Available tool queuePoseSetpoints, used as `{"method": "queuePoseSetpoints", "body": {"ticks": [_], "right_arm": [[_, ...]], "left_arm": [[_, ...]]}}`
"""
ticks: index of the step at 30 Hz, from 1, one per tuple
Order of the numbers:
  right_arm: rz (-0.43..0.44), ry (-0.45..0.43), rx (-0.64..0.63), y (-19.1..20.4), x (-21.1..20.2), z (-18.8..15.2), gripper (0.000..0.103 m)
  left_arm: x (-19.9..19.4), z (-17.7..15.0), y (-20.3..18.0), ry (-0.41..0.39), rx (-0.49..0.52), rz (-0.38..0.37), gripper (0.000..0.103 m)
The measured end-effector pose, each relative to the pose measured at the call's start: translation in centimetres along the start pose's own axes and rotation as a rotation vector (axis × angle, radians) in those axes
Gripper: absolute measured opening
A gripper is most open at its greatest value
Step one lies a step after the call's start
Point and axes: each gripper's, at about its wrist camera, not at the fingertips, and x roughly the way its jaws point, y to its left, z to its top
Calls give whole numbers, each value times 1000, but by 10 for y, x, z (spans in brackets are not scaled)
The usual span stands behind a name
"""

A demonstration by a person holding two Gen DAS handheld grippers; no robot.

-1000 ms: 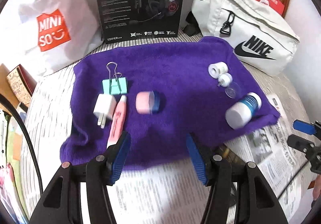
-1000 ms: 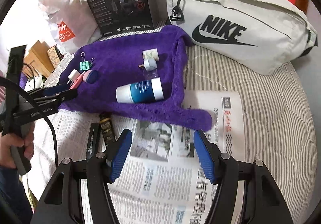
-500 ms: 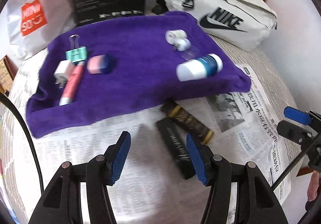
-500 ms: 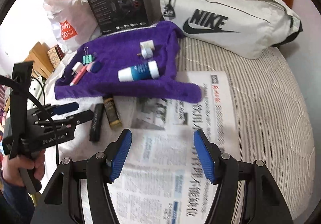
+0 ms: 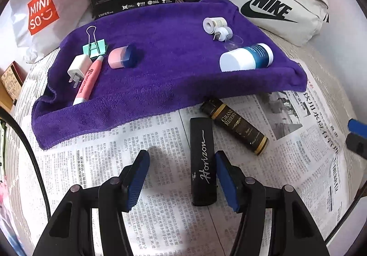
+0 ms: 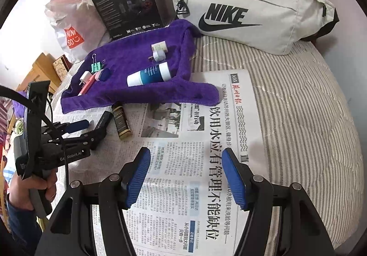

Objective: Organize rigid objects
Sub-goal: 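Move the left tool to the black Horizon tube while the right tool approaches the Grand Reserve bottle, then grasp the black Horizon tube with the left tool while the right tool grasps the Grand Reserve bottle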

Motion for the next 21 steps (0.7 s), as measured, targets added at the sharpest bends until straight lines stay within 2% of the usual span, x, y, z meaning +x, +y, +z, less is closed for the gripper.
{"method": "queuePoseSetpoints", "body": {"ticks": [5,7,10,15,21], "right_arm": [[9,18,-18,6,6,-3,64],[10,23,-24,7,7,-4,64],[6,29,-32,8,9,-6,64],[0,36,-25,6,11,-7,64],[1,41,-30,9,13,-7,64]], "left_arm": [[2,-1,-10,-18,52,-10,52],[2,-1,-14,-29,72,-10,38],[-1,-2,-16,-31,90,-32,23],[-6,-5,-7,-22,83,-66,22],[-4,-5,-14,-21,112,-20,23]]}}
